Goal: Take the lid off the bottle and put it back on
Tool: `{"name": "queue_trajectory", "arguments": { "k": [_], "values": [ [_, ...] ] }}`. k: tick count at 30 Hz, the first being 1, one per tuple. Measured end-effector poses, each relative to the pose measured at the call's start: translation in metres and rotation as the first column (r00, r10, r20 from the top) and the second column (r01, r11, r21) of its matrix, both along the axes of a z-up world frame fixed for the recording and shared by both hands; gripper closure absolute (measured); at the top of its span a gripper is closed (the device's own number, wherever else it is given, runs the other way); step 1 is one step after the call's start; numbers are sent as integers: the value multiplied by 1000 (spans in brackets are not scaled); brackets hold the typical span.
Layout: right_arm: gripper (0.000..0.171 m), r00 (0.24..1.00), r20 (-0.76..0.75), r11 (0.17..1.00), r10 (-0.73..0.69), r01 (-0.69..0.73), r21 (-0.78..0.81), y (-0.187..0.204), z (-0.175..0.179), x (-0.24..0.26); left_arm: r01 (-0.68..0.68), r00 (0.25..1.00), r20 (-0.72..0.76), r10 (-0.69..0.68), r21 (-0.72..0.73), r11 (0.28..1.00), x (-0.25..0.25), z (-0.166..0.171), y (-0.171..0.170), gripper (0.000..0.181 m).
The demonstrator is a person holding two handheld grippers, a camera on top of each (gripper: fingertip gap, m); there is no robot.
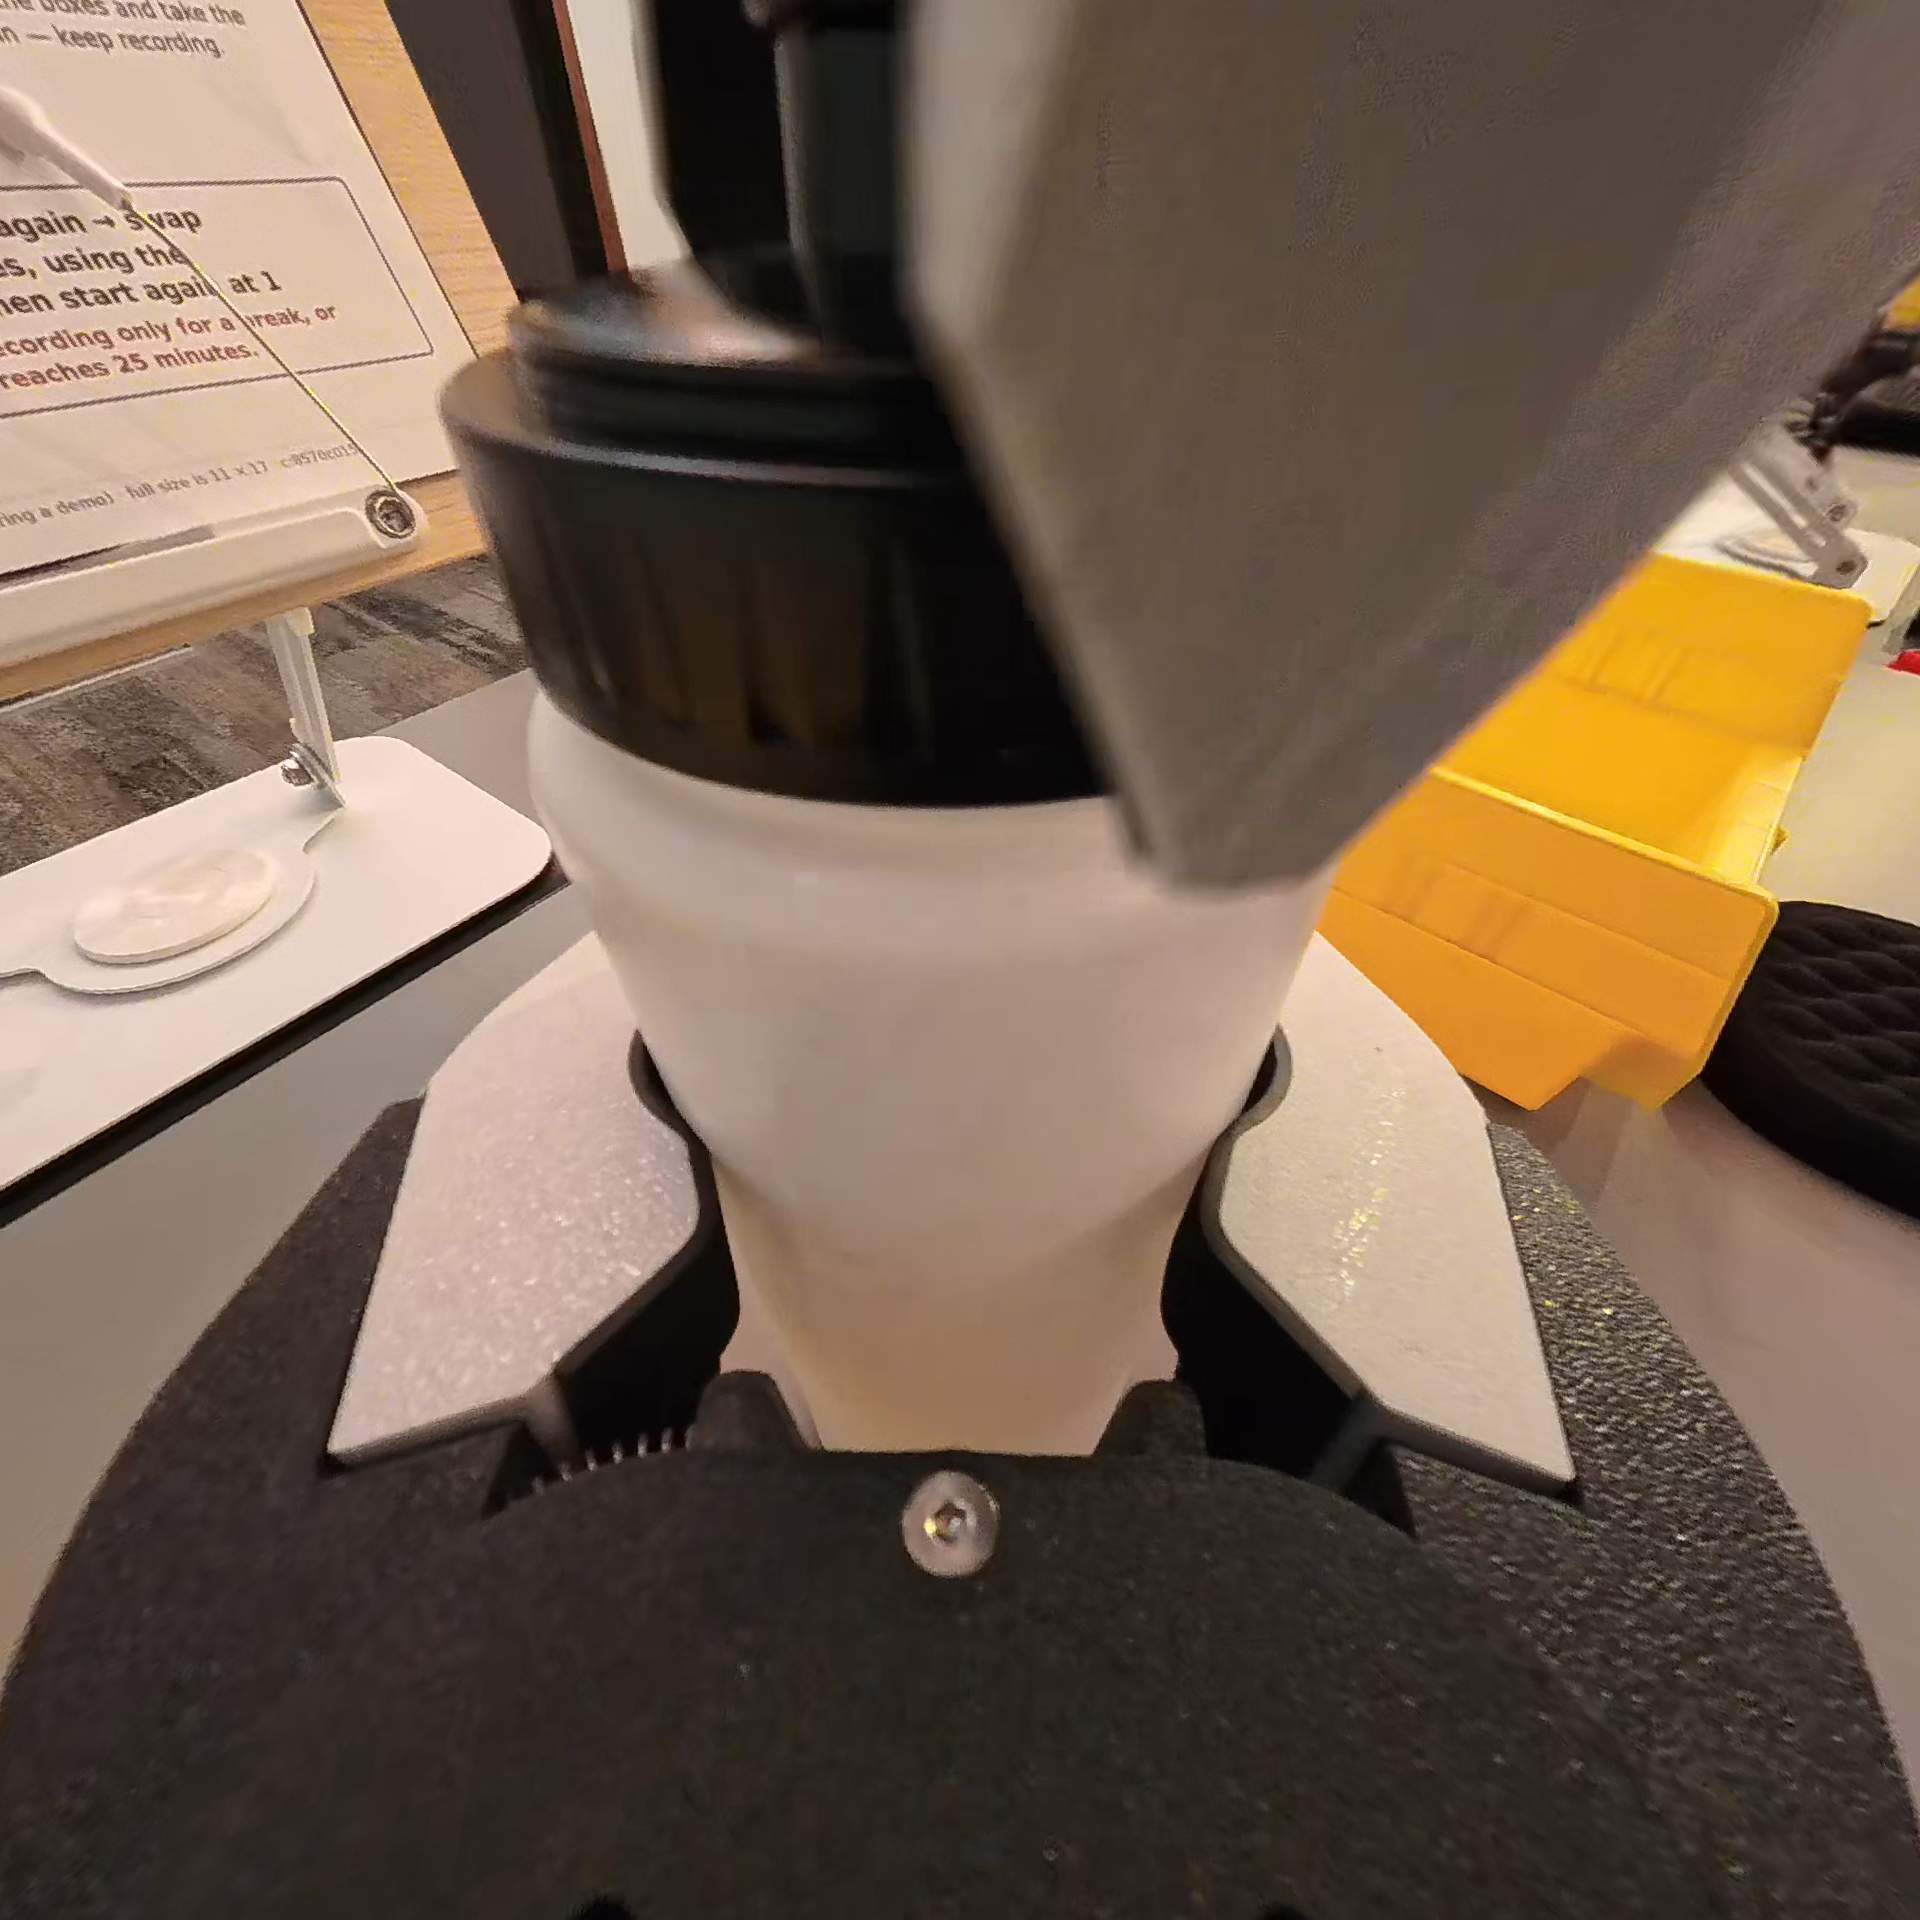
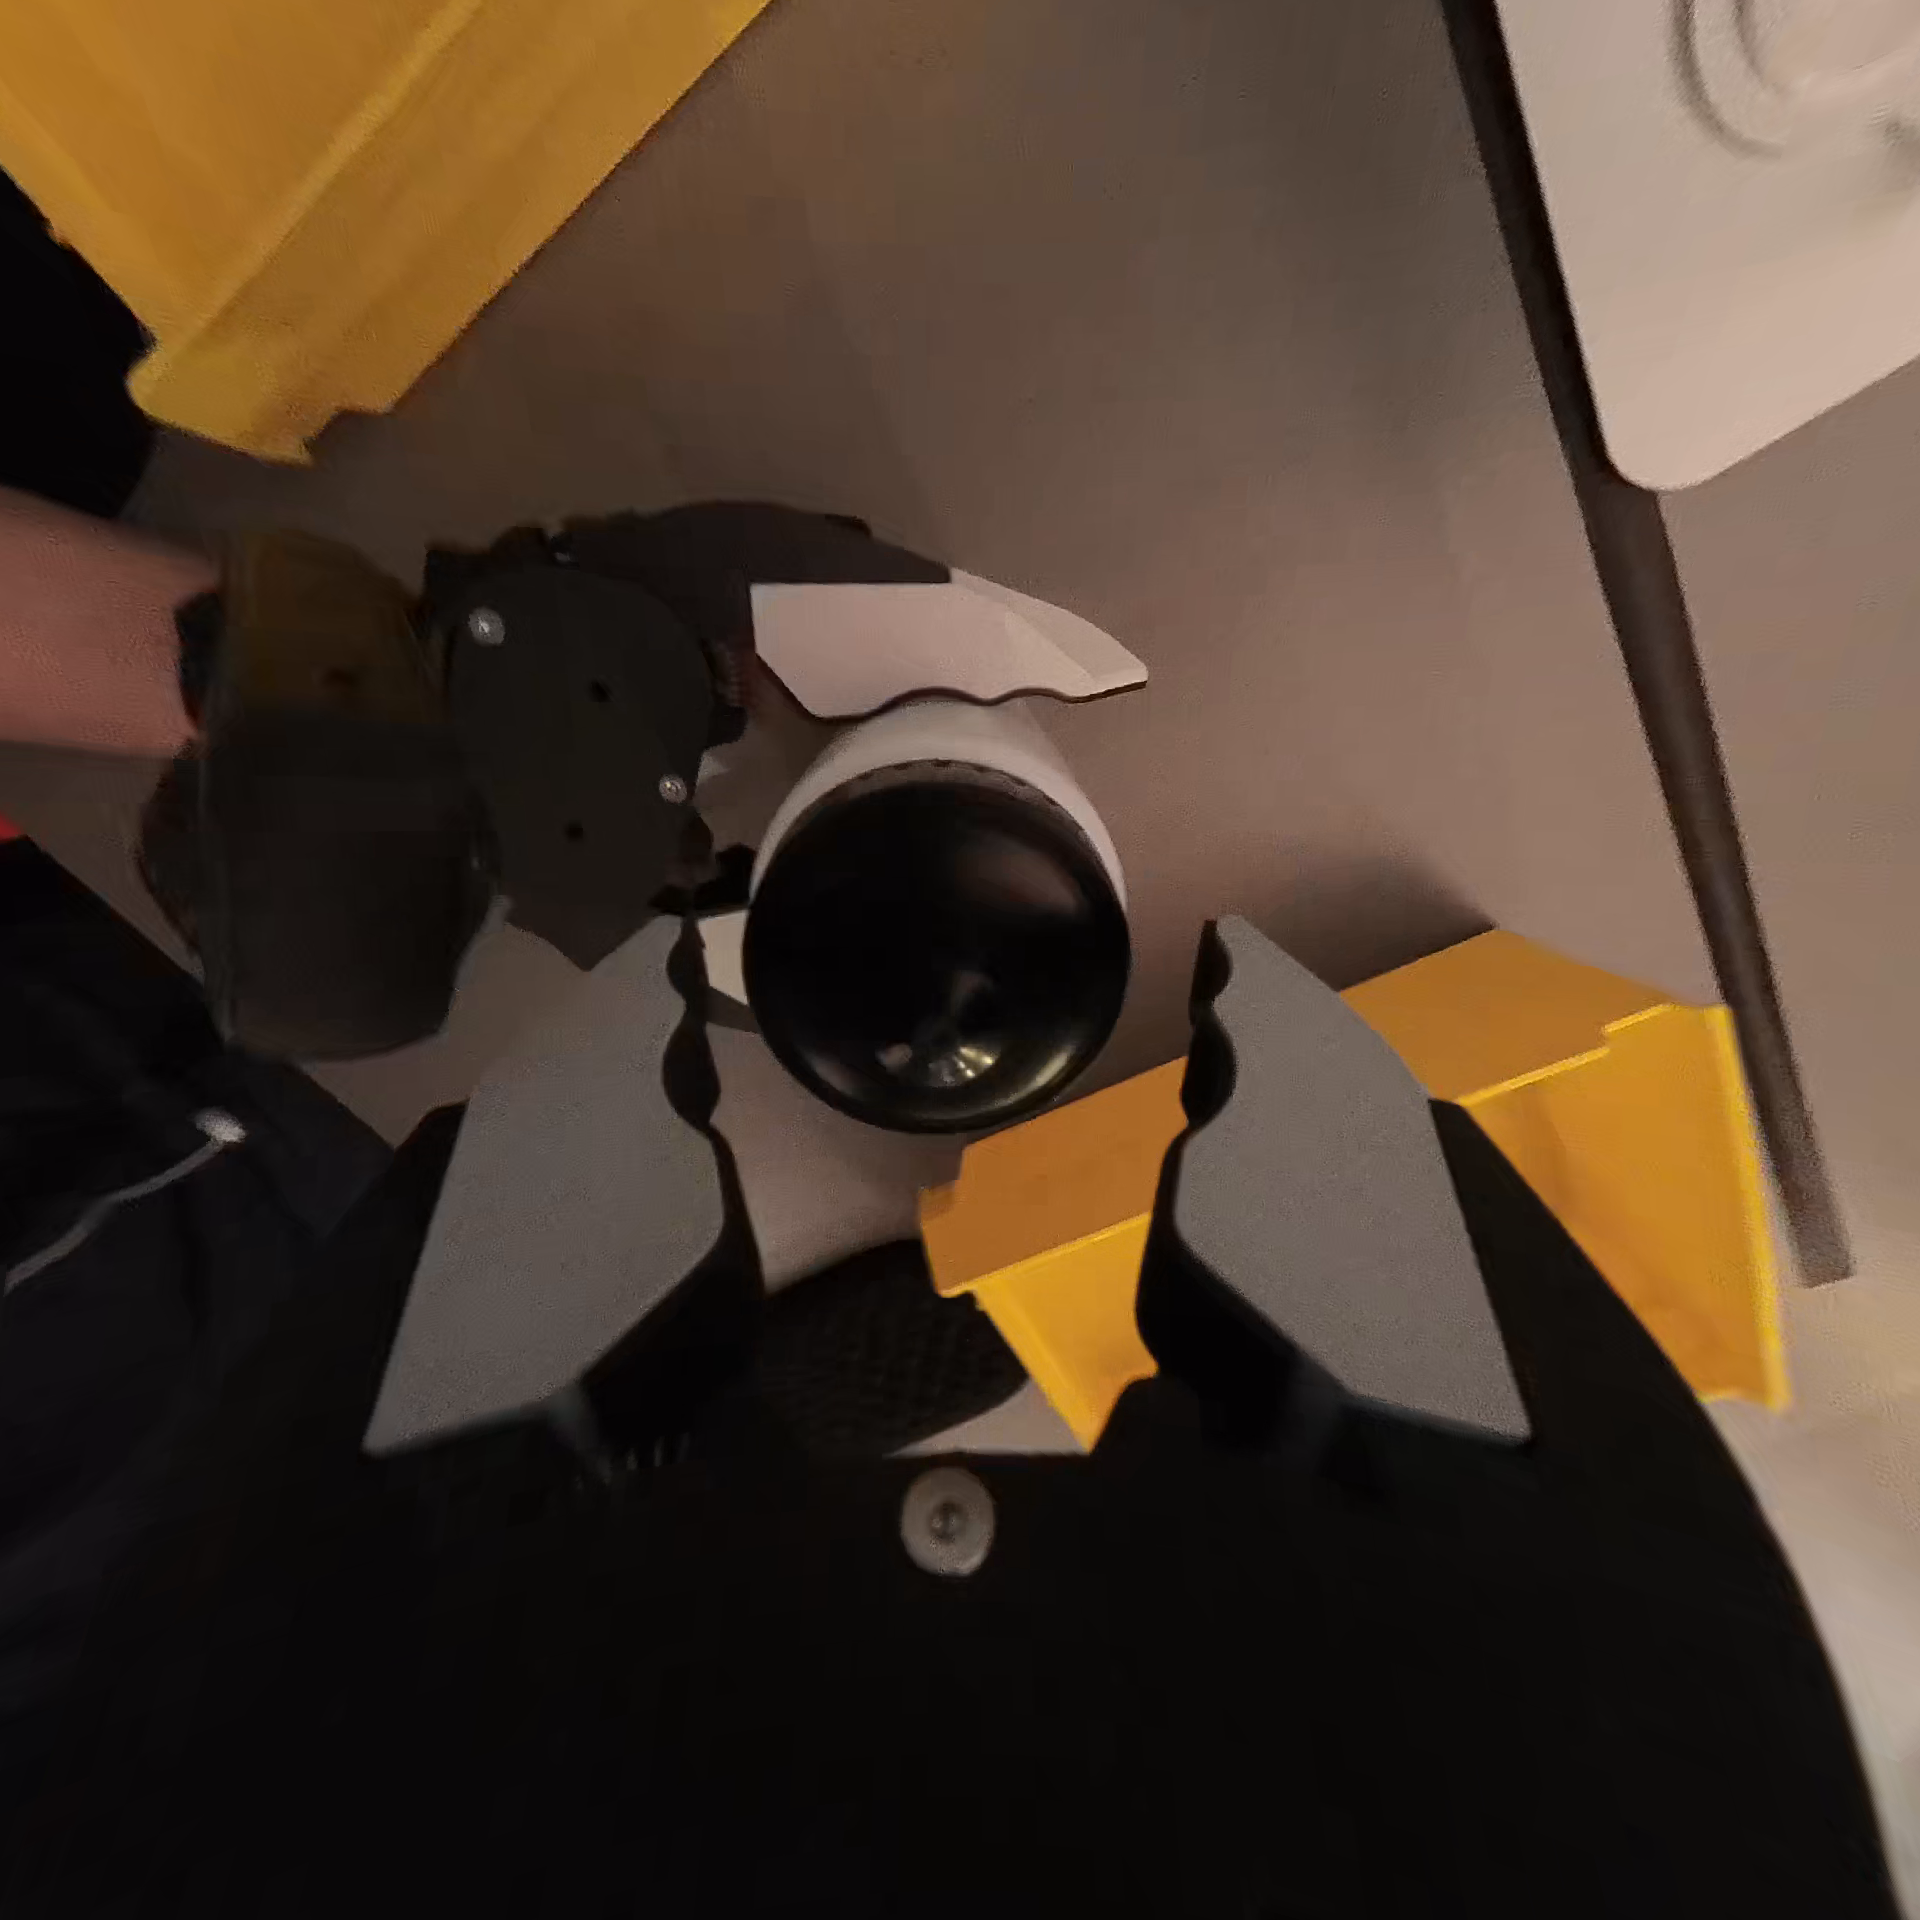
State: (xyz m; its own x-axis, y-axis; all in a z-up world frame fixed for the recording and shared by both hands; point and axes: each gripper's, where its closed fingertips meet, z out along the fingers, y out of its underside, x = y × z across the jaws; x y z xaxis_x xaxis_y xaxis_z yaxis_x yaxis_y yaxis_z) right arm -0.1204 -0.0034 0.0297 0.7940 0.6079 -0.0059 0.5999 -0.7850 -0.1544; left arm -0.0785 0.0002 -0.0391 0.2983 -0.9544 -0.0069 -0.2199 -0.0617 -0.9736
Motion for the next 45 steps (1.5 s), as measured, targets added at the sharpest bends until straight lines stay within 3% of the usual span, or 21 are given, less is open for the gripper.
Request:
{"name": "queue_trajectory", "arguments": {
  "k": [3,5,8,10,11,12,14,18,23,26,30,33,34,36,40,43,45],
  "values": [
    [94,992,19,988,-125,127,-93,-5,-10,-1,1,1000,-8,-1,14,1000,1,0,-2,77],
    [93,995,66,987,-77,86,-137,-9,-13,1,8,1000,-13,-8,26,1000,1,0,-4,77],
    [93,978,103,970,182,-162,-179,-13,-12,4,20,1000,-17,-19,36,999,3,0,-5,77],
    [93,870,120,875,478,-460,-149,-12,-13,3,30,1000,-10,-30,34,999,2,0,-5,77],
    [93,814,111,821,570,-560,-113,-12,-13,1,31,1000,-6,-31,32,999,2,0,-5,77],
    [93,806,88,810,585,-579,-92,-11,-13,-2,28,1000,-2,-28,24,999,1,0,-4,77],
    [93,843,32,843,537,-535,-54,-8,-12,-4,28,1000,0,-28,8,1000,1,0,-2,77],
    [83,968,40,968,247,-246,-44,-6,-12,7,15,1000,-1,-15,1,1000,0,0,-1,77],
    [83,997,-51,997,-62,61,-37,-6,-6,-8,8,1000,-14,-7,22,1000,1,0,-4,77],
    [95,990,41,989,-133,135,-54,-5,-9,0,9,1000,-23,-8,33,999,2,0,-5,77],
    [95,982,111,982,152,-138,-127,-12,-10,2,20,999,-29,-19,48,999,3,0,-7,77],
    [95,821,126,831,556,-550,-82,-12,-9,-3,27,999,-18,-26,39,999,2,0,-6,77],
    [95,796,112,804,595,-592,-57,-11,-9,-5,25,1000,-14,-25,33,999,2,0,-5,77],
    [94,848,59,850,527,-526,-31,-7,-9,-7,20,1000,-13,-20,17,1000,1,0,-4,77],
    [82,980,-7,980,199,-199,19,-1,0,-3,13,1000,-13,-13,6,1000,0,-1,-2,77],
    [84,999,-41,999,21,-19,33,1,4,-2,9,1000,-16,-9,15,1000,1,0,-3,77],
    [84,996,-25,994,-81,79,-70,-9,-5,-2,10,1000,-20,-10,18,1000,1,-1,-4,77]
  ]
}}
